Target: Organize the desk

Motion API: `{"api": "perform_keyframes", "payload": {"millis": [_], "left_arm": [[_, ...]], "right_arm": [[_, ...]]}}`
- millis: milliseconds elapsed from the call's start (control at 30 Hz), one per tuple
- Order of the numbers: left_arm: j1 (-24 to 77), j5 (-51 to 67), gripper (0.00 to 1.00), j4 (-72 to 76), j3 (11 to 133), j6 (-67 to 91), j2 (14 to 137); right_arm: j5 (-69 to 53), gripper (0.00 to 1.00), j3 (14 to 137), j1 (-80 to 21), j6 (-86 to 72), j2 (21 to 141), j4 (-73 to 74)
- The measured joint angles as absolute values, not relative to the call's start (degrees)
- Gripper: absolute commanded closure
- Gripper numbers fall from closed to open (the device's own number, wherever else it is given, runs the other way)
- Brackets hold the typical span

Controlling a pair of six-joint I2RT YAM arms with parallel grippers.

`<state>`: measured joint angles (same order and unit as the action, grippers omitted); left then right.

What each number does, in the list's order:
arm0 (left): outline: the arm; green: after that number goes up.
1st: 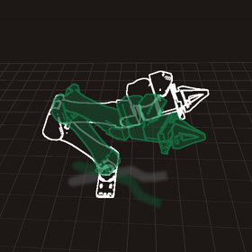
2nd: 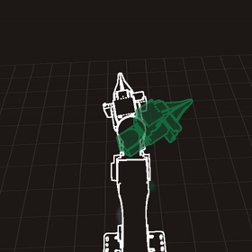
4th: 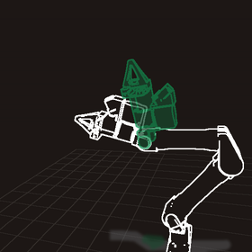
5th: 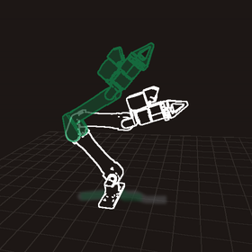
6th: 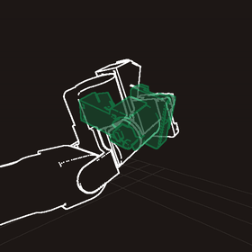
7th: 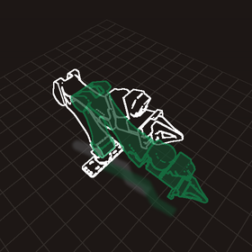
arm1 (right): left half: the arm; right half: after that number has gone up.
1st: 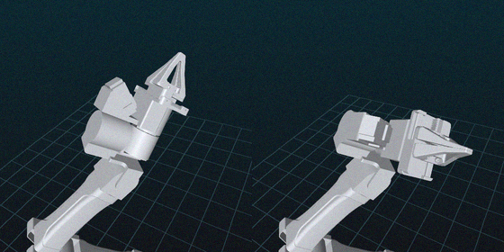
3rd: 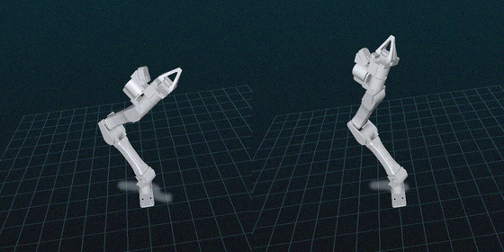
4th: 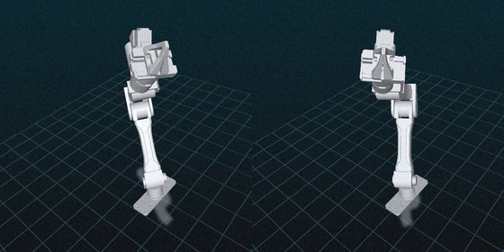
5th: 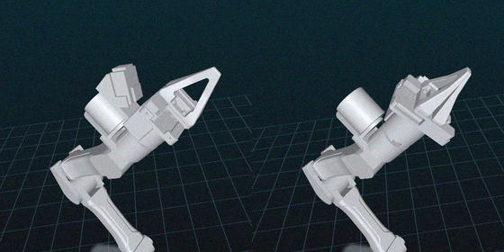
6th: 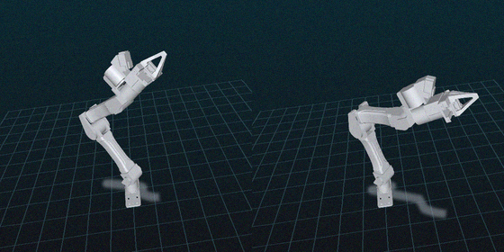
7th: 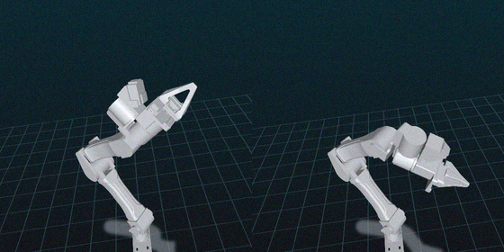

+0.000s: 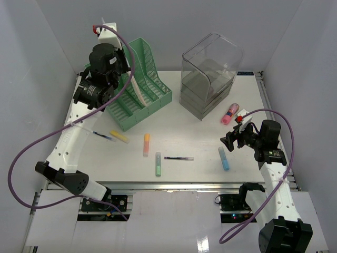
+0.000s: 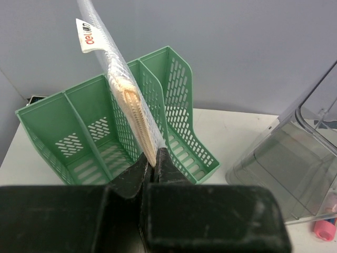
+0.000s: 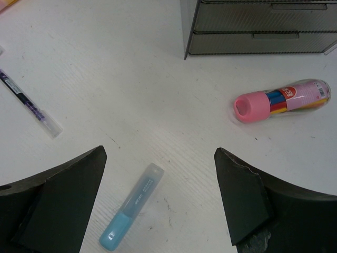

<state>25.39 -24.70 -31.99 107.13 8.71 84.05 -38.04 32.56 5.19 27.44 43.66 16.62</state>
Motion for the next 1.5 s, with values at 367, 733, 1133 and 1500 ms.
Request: {"api": "perform_keyframes", "payload": {"millis": [367,733,1133,1500], "left_arm": [[25.36,-23.80,1.00,-32.04,107.07,9.90,82.99],[25.36,-23.50,1.00,-32.93,107.09,10.75,77.69],[25.36,-22.95,1.00,-32.86,106.96,9.41,79.41],[25.36,-21.88,1.00,-31.93,106.11,8.09,81.20]], "right_arm": [[-38.04,0.10,32.56,5.19,27.44,43.72,16.62],[-37.89,0.10,32.56,5.19,27.44,44.22,16.62],[-37.69,0.10,32.56,5.19,27.44,44.36,16.62],[-37.67,0.10,32.58,5.19,27.44,44.36,16.62]]}}
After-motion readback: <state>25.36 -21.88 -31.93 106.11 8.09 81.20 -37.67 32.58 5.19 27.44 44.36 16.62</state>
